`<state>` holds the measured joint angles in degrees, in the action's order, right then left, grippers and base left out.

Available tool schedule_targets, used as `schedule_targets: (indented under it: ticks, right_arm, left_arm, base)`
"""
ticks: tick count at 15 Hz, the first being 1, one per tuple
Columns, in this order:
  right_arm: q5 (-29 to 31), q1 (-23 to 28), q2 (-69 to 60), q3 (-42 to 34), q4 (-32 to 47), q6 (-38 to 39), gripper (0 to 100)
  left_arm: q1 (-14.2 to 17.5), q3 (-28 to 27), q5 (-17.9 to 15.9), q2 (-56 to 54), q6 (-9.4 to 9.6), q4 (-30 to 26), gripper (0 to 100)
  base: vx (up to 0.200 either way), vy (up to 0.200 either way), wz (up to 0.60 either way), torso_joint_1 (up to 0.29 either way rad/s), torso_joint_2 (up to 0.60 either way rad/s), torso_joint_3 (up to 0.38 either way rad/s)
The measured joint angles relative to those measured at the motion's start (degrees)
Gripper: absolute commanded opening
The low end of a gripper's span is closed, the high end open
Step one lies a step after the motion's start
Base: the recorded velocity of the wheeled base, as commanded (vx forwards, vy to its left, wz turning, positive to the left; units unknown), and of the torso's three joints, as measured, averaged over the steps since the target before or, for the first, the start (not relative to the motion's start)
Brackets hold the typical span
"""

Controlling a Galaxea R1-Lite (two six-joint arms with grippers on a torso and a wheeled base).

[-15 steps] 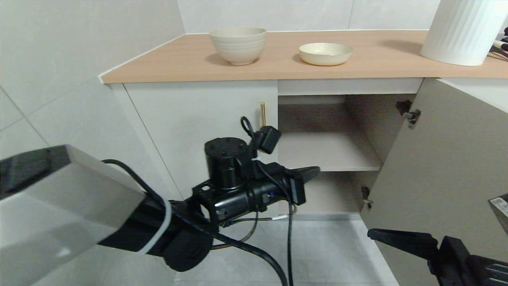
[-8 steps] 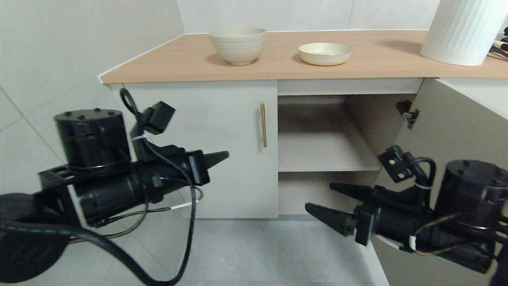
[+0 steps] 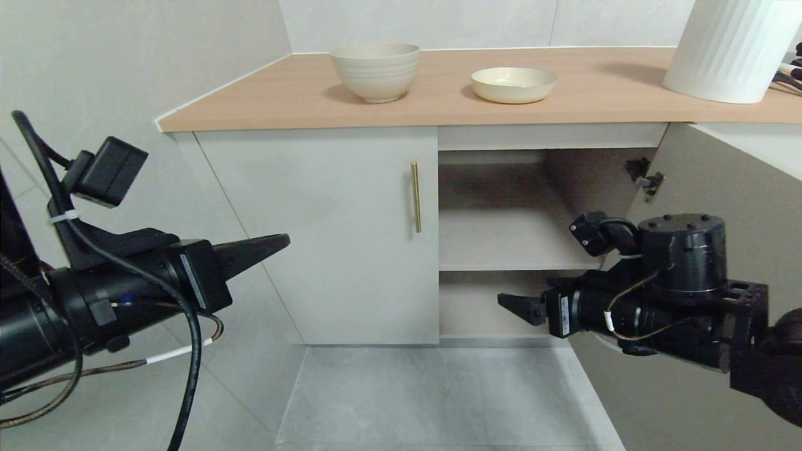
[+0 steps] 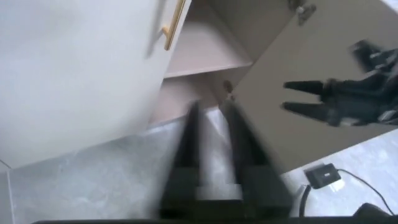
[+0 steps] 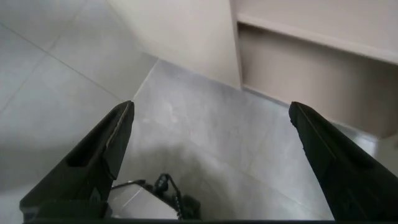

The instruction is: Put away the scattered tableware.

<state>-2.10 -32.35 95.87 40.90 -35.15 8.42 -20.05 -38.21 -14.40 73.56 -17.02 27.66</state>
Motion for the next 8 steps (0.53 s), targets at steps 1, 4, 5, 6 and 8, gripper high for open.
schedule_targets:
  ticks: [1,4,5,6,8]
  right_arm:
    - [0.5,0.0,-2.6,0.3,3.0,-0.1,100]
    - [1.4,-0.1,-8.7,0.2,7.4,-0.2,100]
    - [1.6,-0.1,-10.6,0.0,9.2,-0.2,100]
    - [1.7,-0.1,-12.5,0.0,11.0,-0.2,100]
    - [1.8,-0.3,-15.0,0.3,12.0,-0.2,100]
  left_arm:
    - [0.0,0.1,0.0,-0.4,0.05,0.0,100]
    - [0.7,-0.4,0.0,-1.0,-0.17,1.1,100]
    - [1.5,-0.7,0.1,-1.1,-0.3,3.2,100]
    - [2.0,-0.7,0.2,-1.2,-0.46,4.3,100]
    - [2.4,-0.5,0.2,-1.3,-0.52,4.9,100]
  base:
    - [0.0,0.0,0.0,0.0,0.0,0.0]
    - [0.0,0.0,0.0,0.0,0.0,0.0]
    - [0.0,0.0,0.0,0.0,0.0,0.0]
    - [0.0,0.0,0.0,0.0,0.0,0.0]
    - [0.0,0.0,0.0,0.0,0.0,0.0]
